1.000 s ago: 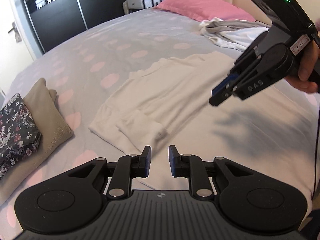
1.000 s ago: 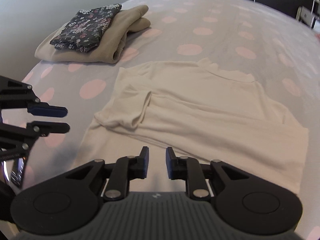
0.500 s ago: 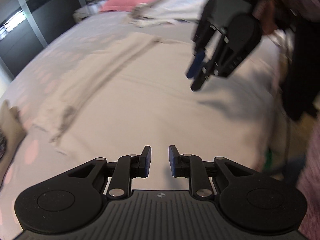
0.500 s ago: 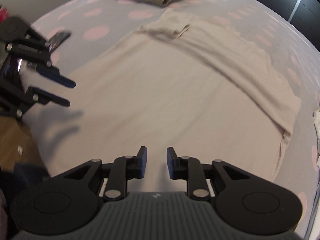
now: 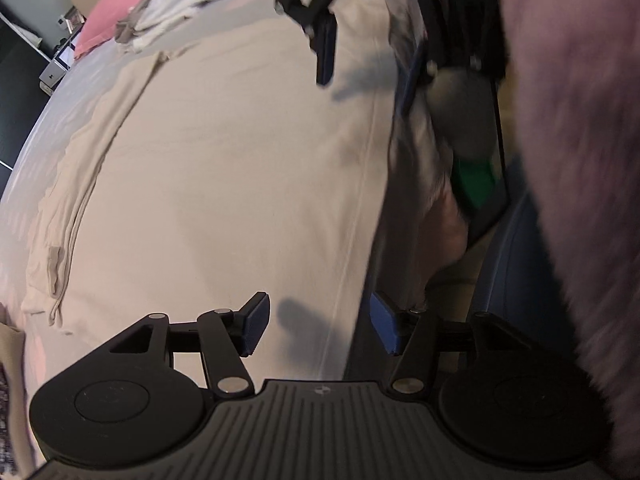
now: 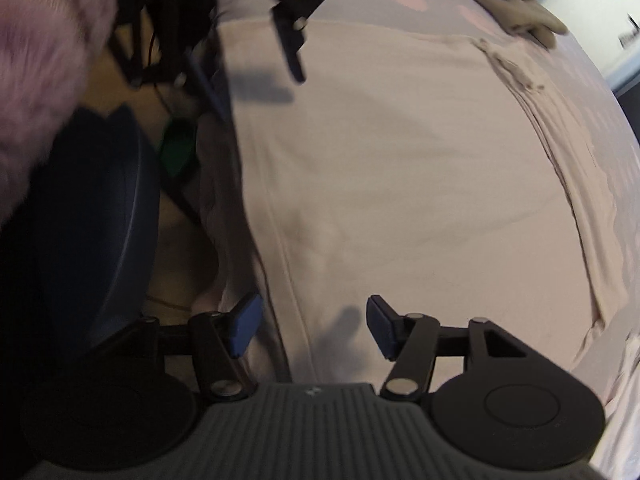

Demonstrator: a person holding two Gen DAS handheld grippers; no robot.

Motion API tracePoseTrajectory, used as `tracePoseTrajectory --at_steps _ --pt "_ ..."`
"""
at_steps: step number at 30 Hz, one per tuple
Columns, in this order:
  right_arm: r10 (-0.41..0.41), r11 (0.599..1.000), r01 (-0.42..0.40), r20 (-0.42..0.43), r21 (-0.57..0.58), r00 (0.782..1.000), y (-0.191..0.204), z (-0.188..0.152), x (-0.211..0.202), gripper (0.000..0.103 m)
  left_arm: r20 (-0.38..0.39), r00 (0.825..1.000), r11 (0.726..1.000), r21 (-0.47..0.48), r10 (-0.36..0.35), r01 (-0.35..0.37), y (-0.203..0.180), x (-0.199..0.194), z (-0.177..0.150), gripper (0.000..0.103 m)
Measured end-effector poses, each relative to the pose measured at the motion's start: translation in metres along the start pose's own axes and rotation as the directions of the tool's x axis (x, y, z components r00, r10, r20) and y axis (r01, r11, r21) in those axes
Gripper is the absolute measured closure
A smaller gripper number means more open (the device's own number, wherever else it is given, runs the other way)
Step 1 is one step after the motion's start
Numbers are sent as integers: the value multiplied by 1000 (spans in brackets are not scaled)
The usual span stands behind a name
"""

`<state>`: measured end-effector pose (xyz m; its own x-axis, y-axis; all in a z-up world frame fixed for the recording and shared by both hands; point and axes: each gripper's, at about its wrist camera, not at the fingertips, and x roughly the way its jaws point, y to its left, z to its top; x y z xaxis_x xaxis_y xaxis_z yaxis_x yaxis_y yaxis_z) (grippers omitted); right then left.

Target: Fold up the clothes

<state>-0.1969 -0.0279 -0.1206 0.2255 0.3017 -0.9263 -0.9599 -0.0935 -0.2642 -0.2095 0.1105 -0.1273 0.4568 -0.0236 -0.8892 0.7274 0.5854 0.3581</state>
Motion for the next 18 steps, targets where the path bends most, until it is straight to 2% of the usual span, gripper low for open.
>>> tracePoseTrajectory --at_steps 3,5,6,7,9,10,12,14,18 --pt "-31 998 29 -43 -52 999 3 -4 8 43 -41 999 999 51 20 -18 -11 7 -3 51" --pt "-32 999 30 -61 -41 998 -2 -3 13 48 -44 999 1000 19 13 -12 -5 5 -4 53" --pt "-33 999 30 -71 -36 997 -5 -3 15 56 -46 999 1000 2 9 -9 -1 5 -4 55" --pt "-33 999 30 -80 -30 996 -8 -3 17 58 -47 999 1000 -15 6 -7 2 4 -5 63" --pt "-22 1000 21 -72 -7 997 -14 -3 15 80 -50 999 999 -49 -2 -1 8 2 -5 75" --pt "-21 1000 21 -73 -1 997 -16 -2 13 83 -51 999 998 -65 -5 2 12 2 -5 83" --pt "-33 999 34 -74 11 997 -17 -4 12 93 -53 999 995 -99 -13 7 18 0 -6 89" --pt "-56 997 59 -62 45 997 -26 -4 7 93 -55 998 991 -132 -20 13 25 -1 -7 98" --pt "-122 988 125 -38 92 992 -40 -3 -4 93 -58 998 980 -199 -35 23 38 -4 -8 100"
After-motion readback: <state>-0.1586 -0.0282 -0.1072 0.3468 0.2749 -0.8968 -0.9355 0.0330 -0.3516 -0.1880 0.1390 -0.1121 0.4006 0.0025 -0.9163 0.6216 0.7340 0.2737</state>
